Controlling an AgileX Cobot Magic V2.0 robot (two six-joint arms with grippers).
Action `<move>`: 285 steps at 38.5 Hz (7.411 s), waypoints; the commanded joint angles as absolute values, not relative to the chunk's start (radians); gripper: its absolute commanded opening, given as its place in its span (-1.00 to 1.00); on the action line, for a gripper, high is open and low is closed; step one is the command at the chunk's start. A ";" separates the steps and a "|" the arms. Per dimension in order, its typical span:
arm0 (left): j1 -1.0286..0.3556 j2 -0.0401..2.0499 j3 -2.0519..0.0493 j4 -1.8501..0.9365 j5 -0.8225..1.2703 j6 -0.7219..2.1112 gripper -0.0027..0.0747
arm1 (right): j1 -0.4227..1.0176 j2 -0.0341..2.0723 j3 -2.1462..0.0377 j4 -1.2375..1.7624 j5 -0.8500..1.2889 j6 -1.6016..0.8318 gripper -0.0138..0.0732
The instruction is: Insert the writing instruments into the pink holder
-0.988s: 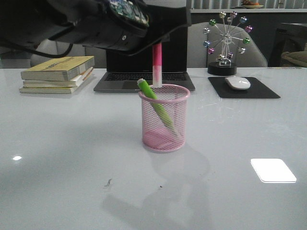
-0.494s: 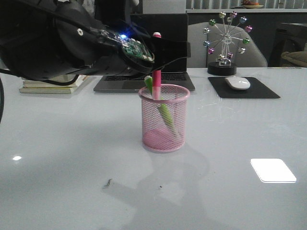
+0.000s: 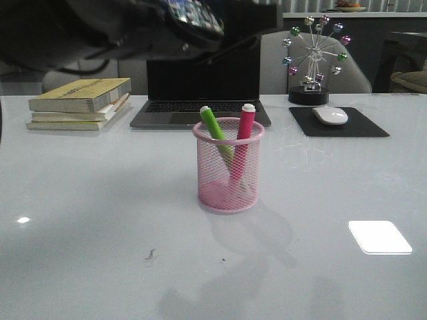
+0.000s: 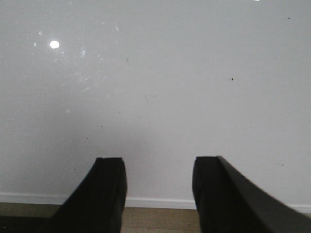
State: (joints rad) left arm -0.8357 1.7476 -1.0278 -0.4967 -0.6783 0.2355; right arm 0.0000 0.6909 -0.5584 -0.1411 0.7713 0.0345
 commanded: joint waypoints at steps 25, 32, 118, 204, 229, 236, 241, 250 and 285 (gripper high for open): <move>-0.409 1.121 -1.009 -0.490 -0.210 0.584 0.19 | -0.005 0.687 -0.587 -0.164 0.719 0.026 0.31; -0.266 0.958 -0.868 -0.490 -0.120 0.584 0.19 | -0.005 0.687 -0.587 -0.164 0.719 0.026 0.31; 0.052 0.393 -0.441 -0.566 0.245 0.580 0.19 | -0.005 0.680 -0.587 -0.164 0.665 0.026 -0.55; 0.052 0.393 -0.441 -0.566 0.247 0.580 0.19 | 0.050 -0.029 0.031 0.099 0.122 0.020 -0.55; 0.052 0.393 -0.441 -0.566 0.247 0.580 0.19 | 0.050 -0.029 0.031 0.099 0.122 0.020 -0.55; 0.052 0.393 -0.438 -0.566 0.249 0.580 0.19 | 0.050 -0.029 0.031 0.099 0.122 0.020 -0.55; 0.052 0.393 -0.438 -0.564 0.237 0.580 0.19 | 0.050 -0.029 0.031 0.099 0.122 0.020 -0.55; 0.052 0.393 -0.436 -0.532 0.239 0.580 -0.27 | 0.050 -0.029 0.031 0.099 0.122 0.020 -0.55; 0.052 0.065 -0.210 -0.105 0.007 0.020 -0.69 | 0.050 -0.029 0.031 0.099 0.122 0.020 -0.55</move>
State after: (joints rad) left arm 0.0616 0.0866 -0.2239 -0.0941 0.1530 0.0327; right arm 0.0505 -0.0089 0.0296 0.0976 0.2064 0.0341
